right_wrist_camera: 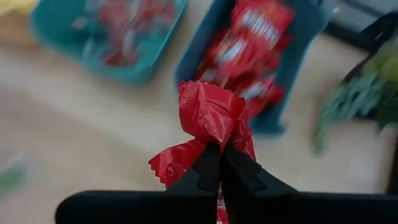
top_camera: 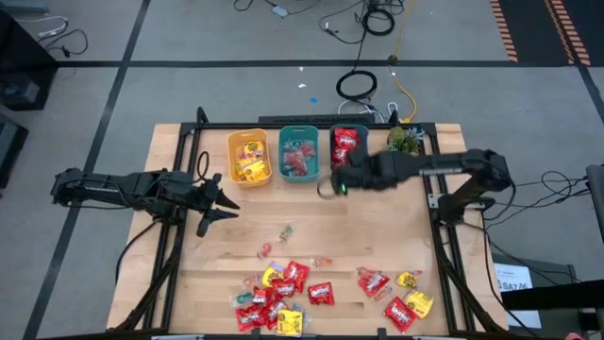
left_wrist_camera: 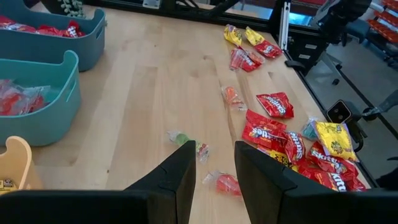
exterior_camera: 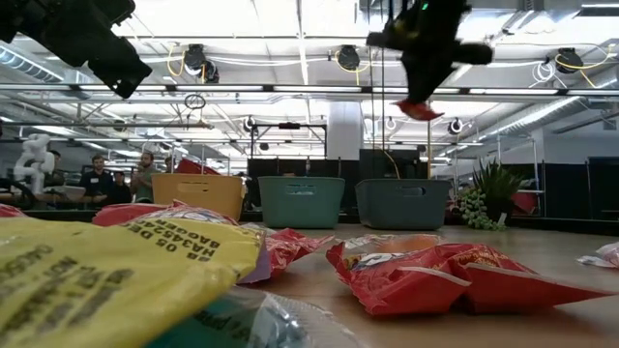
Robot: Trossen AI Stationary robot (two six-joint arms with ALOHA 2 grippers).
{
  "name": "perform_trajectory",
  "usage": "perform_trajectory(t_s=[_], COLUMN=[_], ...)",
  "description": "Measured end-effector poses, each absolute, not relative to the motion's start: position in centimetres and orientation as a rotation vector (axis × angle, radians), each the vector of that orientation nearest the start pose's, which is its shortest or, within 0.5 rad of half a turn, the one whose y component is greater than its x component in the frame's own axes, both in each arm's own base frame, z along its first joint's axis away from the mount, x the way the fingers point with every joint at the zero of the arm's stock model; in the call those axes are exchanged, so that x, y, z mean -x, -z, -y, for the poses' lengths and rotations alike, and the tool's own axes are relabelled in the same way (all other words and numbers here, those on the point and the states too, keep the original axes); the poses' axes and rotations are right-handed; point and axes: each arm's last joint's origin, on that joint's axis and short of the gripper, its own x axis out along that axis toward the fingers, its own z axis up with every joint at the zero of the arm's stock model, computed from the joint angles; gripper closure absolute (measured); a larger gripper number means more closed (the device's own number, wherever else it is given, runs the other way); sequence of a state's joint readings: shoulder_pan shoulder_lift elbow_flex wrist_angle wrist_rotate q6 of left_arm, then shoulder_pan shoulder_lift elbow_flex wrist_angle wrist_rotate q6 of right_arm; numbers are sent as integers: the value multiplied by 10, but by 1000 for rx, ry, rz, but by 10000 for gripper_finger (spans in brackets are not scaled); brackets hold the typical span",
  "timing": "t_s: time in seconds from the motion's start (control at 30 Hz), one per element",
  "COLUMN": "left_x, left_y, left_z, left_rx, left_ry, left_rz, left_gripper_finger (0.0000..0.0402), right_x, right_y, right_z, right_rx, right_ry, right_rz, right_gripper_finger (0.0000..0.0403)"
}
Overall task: Sort candy
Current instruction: Put the red candy into the blue bin, then put the orange gummy candy into the green bin
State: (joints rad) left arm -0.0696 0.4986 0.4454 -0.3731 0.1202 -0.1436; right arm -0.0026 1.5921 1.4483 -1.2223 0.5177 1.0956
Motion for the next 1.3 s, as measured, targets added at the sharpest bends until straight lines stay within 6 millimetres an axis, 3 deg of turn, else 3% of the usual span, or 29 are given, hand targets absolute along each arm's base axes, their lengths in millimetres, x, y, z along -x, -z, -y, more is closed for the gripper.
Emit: perform_trajectory(t_s=[0.3,0.57,0.9,1.17,1.3], left_x=[-123,-123,-123,-123,-123], left_y=[-237,-236,-237,-237,-237], left_z=[12,12,11,11,11], left_rx=[152,157,154,152,150], left_ry=[155,153,133,122,119], left_rz=[-440,-443,-440,-440,-439], left_gripper_finger=[281,281,281,281,281], right_x=[-304,-300,-298,-298,-295], right_y=[-295,-284,-283,-283,-298], right_z=[103,145,149,146,131], right_rx=[-504,-544,-528,-562,-568], right_ry=[1133,1136,1131,1076,1034], right_rz=[-872,-913,-938,-959,-917], right_gripper_finger=[390,299,178,158,160])
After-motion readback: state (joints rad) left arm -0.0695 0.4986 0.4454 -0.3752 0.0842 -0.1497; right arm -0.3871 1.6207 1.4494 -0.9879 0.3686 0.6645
